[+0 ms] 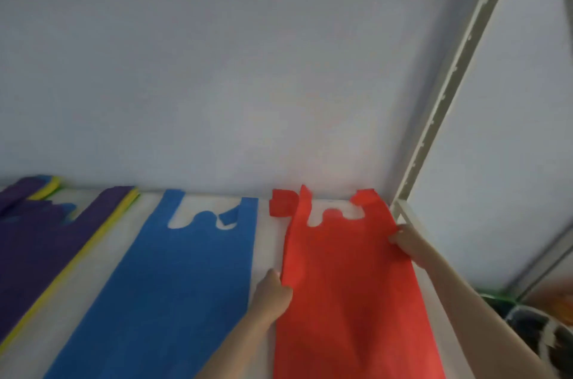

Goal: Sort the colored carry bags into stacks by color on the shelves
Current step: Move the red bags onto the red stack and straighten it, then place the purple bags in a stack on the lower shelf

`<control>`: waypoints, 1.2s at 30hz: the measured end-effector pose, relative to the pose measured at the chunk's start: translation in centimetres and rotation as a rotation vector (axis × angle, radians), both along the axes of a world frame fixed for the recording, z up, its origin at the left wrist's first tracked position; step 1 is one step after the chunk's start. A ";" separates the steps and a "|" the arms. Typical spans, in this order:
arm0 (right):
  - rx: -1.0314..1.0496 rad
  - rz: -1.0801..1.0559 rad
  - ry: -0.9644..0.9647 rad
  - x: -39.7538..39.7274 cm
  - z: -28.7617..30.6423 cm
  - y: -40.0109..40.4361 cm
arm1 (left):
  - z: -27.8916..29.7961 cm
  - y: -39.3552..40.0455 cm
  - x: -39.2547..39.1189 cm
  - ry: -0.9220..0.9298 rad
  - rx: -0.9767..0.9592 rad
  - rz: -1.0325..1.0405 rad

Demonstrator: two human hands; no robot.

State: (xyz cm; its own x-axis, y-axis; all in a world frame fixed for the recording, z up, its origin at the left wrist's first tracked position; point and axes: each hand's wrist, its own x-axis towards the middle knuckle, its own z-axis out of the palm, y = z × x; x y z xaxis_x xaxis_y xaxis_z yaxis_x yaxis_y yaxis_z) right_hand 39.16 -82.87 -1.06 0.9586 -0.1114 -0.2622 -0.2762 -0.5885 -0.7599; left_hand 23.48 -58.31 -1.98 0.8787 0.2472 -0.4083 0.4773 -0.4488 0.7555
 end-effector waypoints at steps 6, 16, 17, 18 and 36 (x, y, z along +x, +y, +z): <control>-0.019 -0.044 0.089 0.1 -3.6 -1.4 | -2.1 -0.5 0.8 0.066 0.128 -0.001; -0.039 -0.009 0.079 -0.1 -2.7 -0.7 | -2.3 -0.9 1.1 0.060 0.214 -0.003; -0.052 -0.001 0.079 -0.2 -2.6 -0.7 | -2.3 -0.9 1.1 0.059 0.228 -0.009; -0.071 0.005 0.076 -0.3 -2.5 -0.6 | -2.4 -0.9 1.1 0.053 0.247 -0.019; -0.481 0.428 -0.252 -5.1 3.2 15.5 | 3.4 13.6 -1.4 -0.120 0.774 -0.112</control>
State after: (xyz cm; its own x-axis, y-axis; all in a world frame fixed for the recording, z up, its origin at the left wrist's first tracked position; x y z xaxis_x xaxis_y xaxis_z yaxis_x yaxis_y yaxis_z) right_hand 34.05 -67.36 2.10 0.9694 0.2419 -0.0420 0.2059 -0.8942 -0.3974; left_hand 22.08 -44.70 1.39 0.9423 0.3297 -0.0572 0.3332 -0.9086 0.2518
